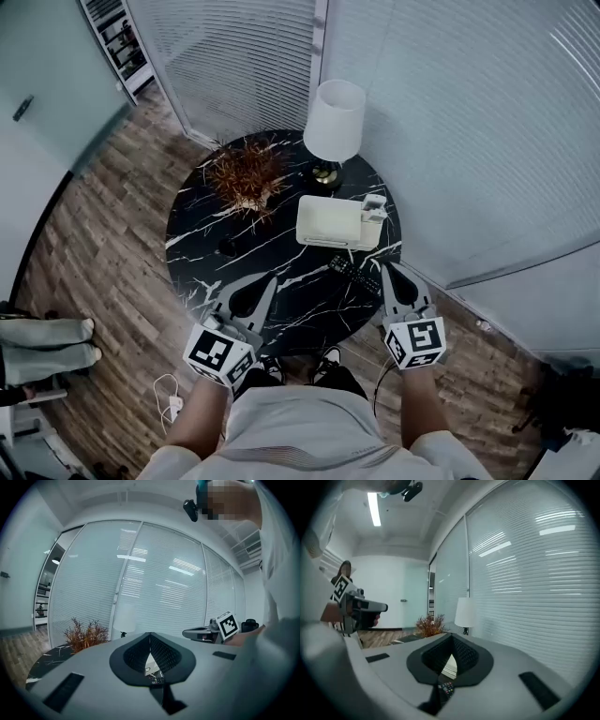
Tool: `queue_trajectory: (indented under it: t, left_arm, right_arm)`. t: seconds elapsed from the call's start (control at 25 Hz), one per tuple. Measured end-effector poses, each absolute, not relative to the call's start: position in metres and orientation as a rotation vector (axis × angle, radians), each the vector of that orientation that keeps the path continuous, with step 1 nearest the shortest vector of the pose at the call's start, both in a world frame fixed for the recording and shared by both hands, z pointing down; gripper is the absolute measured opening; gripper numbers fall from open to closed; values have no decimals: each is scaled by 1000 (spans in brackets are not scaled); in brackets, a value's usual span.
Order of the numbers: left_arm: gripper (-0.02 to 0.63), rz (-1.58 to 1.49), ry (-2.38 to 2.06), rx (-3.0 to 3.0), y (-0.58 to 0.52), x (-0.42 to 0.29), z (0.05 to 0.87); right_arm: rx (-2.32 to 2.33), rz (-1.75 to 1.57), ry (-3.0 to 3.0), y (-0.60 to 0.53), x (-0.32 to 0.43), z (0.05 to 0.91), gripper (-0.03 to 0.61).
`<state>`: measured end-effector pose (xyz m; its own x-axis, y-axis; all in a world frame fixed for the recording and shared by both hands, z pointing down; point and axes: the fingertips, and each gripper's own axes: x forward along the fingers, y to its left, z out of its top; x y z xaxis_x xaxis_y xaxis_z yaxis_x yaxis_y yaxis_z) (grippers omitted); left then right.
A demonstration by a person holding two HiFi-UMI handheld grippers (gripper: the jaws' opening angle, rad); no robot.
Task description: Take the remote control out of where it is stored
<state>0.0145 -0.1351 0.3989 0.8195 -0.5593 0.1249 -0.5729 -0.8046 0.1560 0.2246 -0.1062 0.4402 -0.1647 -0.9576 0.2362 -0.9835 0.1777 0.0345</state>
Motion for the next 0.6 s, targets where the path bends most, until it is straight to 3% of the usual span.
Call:
queue_trajectory:
  t: [0.6]
  left_arm:
    - [9, 112, -858, 2849, -132, 19, 395]
  right_arm:
    - [2014, 222, -2226, -98, 238, 428, 14]
